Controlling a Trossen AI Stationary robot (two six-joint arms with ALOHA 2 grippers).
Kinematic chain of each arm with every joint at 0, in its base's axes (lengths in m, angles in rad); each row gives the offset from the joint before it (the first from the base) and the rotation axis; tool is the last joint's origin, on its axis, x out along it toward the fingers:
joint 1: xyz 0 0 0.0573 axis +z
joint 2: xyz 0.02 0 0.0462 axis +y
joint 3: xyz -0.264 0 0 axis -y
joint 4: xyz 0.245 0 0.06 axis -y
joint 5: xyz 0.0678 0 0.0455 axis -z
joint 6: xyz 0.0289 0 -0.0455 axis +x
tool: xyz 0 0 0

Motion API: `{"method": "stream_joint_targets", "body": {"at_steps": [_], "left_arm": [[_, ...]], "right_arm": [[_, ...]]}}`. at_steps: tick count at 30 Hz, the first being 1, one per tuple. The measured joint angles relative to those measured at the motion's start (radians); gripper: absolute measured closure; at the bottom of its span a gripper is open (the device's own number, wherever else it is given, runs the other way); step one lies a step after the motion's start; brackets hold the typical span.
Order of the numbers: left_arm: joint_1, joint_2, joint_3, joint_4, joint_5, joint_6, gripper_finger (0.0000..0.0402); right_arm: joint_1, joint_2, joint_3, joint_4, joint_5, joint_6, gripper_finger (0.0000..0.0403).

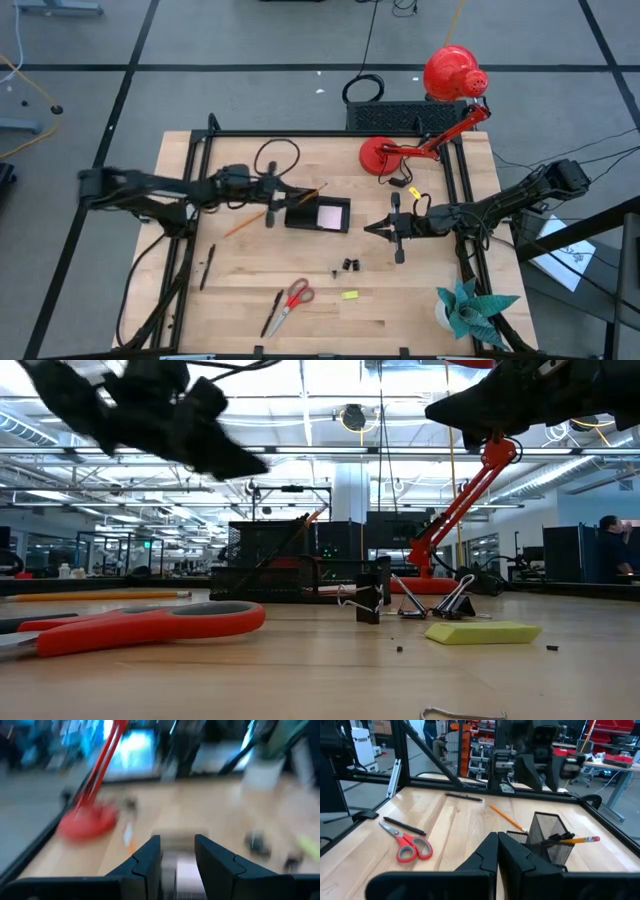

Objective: Pick and place office supplies into organizer
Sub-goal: Put the orange pencil into the black desk organizer

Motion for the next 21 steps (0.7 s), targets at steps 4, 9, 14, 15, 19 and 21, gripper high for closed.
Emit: {"method": "stream_joint_targets", "body": {"at_steps": [4,9,14,15,19,21], "left_arm": [[-0.054,-0.218,0.049,-0.552,-0.288,-0.061,0.0275],[-0.080,-0.291,0.062,-0.874,-0.361,-0.223,0.0275],[-0.078,-0.221,0.062,-1.000,-0.412,-0.355,0.0273],[-0.075,-0.205,0.061,-1.015,-0.394,-0.372,0.0271],[-0.069,-0.126,0.062,-0.998,-0.310,-0.380,0.0242],[-0.069,-0.086,0.061,-0.984,-0.300,-0.372,0.0220]], "right_arm": [[0.000,0.000,0.000,-0.009,0.000,0.000,0.0399],[0.000,0.000,0.000,-0.010,0.001,0.000,0.0399],[-0.004,0.000,0.000,-0.009,0.002,-0.001,0.0399],[-0.007,0.000,0.000,-0.007,0.002,-0.001,0.0399],[-0.019,0.000,0.000,-0.002,0.002,-0.003,0.0399],[-0.027,0.000,0.000,-0.001,0.002,-0.003,0.0399]]}}
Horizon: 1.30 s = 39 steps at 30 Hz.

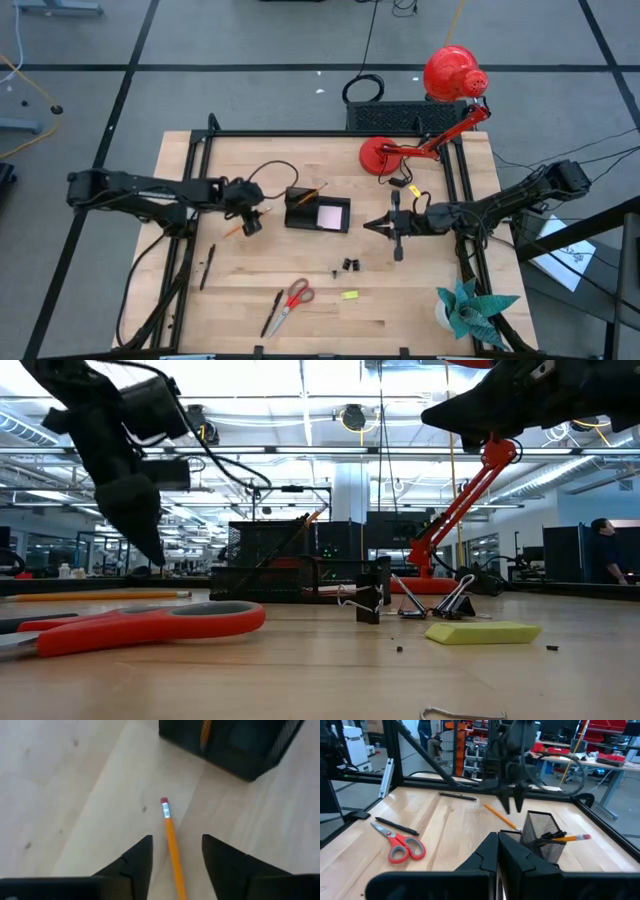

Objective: Pick and place office supplies into organizer
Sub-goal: Put the orange pencil into the black desk organizer

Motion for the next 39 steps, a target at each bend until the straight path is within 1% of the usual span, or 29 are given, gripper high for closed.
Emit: {"method": "stream_joint_targets", "body": {"at_steps": [4,6,8,11,16,22,33,39], "left_arm": [[0.000,0.078,0.000,-0.006,-0.010,0.037,0.0176],[0.000,0.108,0.000,-0.005,-0.019,0.063,0.0162],[0.000,0.134,0.000,0.019,-0.020,0.080,0.0155],[0.000,0.156,0.000,0.033,-0.020,0.087,0.0157],[0.000,0.197,0.003,0.037,-0.003,0.094,0.0177],[0.000,0.255,0.008,0.039,0.008,0.067,0.0209],[0.000,0.262,0.005,0.045,0.023,-0.065,0.0268],[0.000,0.263,0.005,0.041,0.038,-0.087,0.0298]], "right_arm": [[-0.011,0.000,0.000,0.002,-0.001,0.003,0.0399],[-0.011,0.000,0.000,0.002,-0.001,0.003,0.0399],[-0.011,0.000,0.000,0.002,-0.002,0.003,0.0399],[-0.011,0.000,0.000,0.002,-0.002,0.003,0.0399],[-0.011,0.000,-0.019,0.024,-0.002,0.003,0.0399],[-0.011,0.000,-0.050,0.099,-0.002,0.004,0.0399],[-0.011,0.000,-0.053,0.111,-0.002,0.004,0.0399],[-0.011,0.000,-0.053,0.112,-0.002,0.004,0.0399]]}}
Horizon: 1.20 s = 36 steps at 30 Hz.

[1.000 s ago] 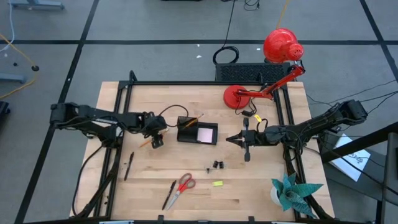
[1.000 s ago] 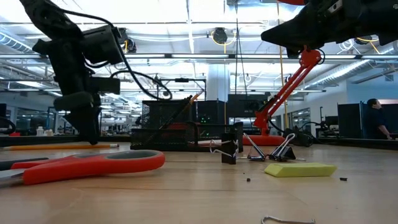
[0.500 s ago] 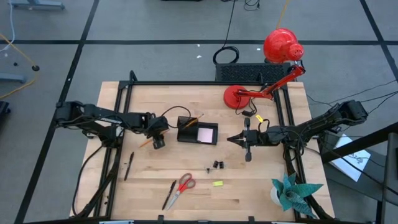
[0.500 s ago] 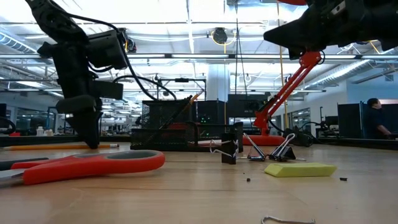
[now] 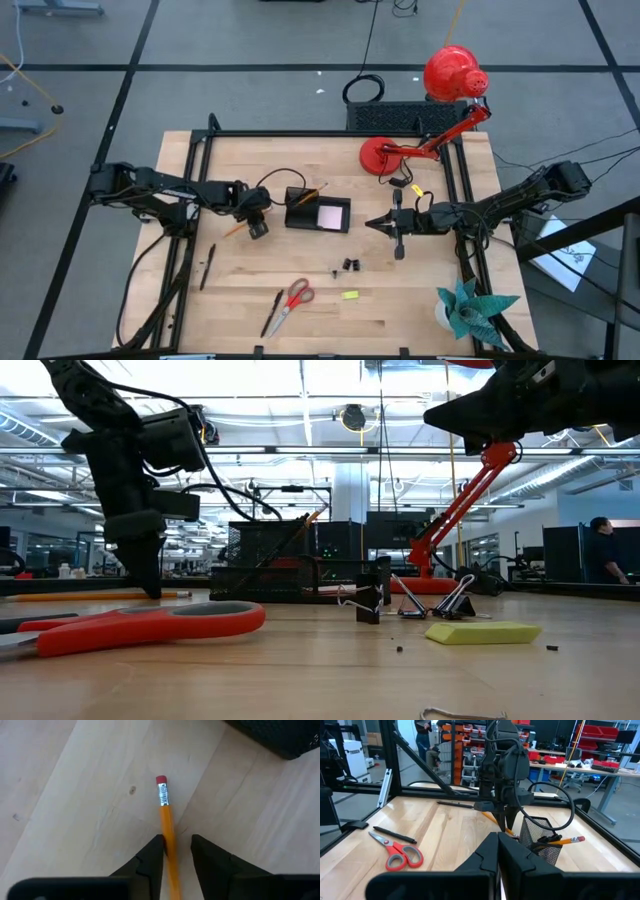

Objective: Pick and place office supplies into organizer
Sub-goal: Put the orange pencil into the black desk organizer

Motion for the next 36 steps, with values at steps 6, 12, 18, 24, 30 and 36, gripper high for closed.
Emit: {"method": "stream_joint_targets", "body": {"at_steps": [6,12,18,24,30,36], "left_arm": [[0.000,0.000,0.000,0.000,0.004,0.004,0.0334],[0.000,0.001,0.000,0.000,0.007,0.031,0.0383],[-0.002,0.000,0.000,0.006,-0.010,0.052,0.0381],[-0.005,-0.008,-0.004,0.035,-0.023,0.069,0.0373],[-0.005,-0.062,-0.010,0.059,-0.034,0.091,0.0391],[-0.005,-0.126,-0.010,0.070,-0.076,0.114,0.0376]], "right_arm": [[0.000,0.000,0.000,0.000,0.000,0.000,0.0399],[0.001,0.000,0.000,0.001,0.000,0.000,0.0399],[0.001,0.000,0.000,0.000,-0.001,0.006,0.0399],[0.001,0.000,0.000,0.001,-0.002,0.007,0.0399],[0.001,0.000,0.000,0.006,-0.002,0.007,0.0399],[0.001,0.000,0.000,0.007,-0.002,0.007,0.0399]]}}
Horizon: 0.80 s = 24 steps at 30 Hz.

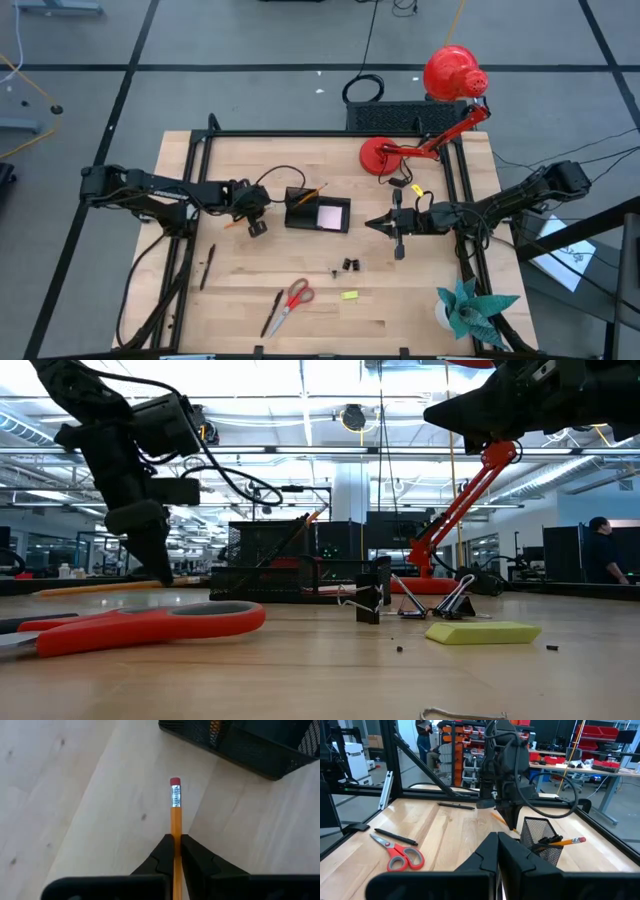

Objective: Pick and place office supplies into organizer
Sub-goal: Put the orange pencil into the black desk organizer

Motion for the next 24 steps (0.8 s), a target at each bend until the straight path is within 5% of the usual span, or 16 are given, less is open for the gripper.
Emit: {"method": "stream_joint_targets", "body": {"at_steps": [9,19,24], "left_arm": [[0.000,-0.081,0.001,0.023,-0.018,0.034,0.0372],[0.000,-0.264,0.010,0.284,0.024,0.150,0.0371],[0.000,-0.321,0.095,0.233,0.030,0.194,0.0371]], "right_arm": [[0.000,0.000,0.000,0.000,-0.002,0.000,0.0399],[0.000,0.000,0.000,0.008,-0.001,0.000,0.0399],[0.000,0.000,0.000,0.008,-0.001,0.000,0.0399]]}}
